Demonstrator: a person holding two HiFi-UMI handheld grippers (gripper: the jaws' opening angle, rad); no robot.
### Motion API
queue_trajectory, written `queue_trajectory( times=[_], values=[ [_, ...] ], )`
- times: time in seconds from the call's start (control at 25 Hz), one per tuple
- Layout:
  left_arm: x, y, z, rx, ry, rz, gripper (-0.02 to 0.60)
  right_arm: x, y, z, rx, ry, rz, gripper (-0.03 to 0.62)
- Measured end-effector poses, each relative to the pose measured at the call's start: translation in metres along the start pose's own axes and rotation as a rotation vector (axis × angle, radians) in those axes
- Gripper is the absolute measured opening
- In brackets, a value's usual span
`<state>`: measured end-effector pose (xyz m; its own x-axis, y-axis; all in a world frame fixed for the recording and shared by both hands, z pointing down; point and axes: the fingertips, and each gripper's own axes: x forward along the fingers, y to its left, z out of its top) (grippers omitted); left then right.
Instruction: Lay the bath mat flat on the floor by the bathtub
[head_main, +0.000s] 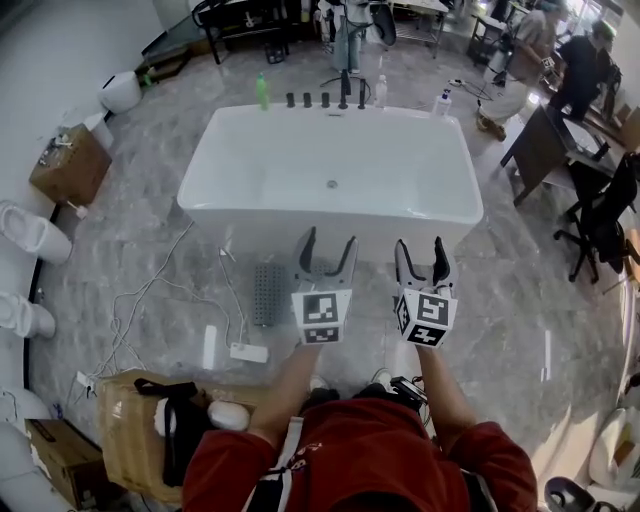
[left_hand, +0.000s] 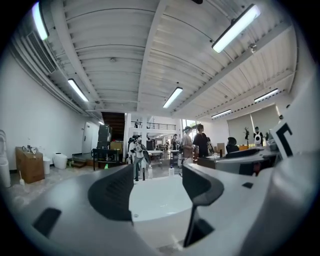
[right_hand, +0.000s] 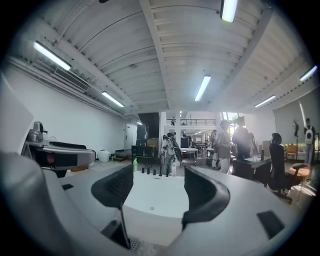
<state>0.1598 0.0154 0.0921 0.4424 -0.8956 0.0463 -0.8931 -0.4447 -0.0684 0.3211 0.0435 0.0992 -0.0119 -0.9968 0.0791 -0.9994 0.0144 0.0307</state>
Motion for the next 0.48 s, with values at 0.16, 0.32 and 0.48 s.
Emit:
queue_trajectory(
  times=[0.16,0.32,0.48],
  values=[
    [0.005,-0.037,0.014,0.025,-0.026,-0.016,0.302,-0.017,-0.032,0.021,-0.032,-0.052,0.007,0.310],
    [0.003,-0.065,0.021,0.059,-0.047,-0.037,0.302,-0.030,-0.059,0.027,-0.029,-0.074,0.013,0.310],
    [0.001,-0.071,0.026,0.048,-0.054,-0.027,0.302,-0.031,-0.072,0.028,-0.040,-0.066,0.024,0.310]
  ],
)
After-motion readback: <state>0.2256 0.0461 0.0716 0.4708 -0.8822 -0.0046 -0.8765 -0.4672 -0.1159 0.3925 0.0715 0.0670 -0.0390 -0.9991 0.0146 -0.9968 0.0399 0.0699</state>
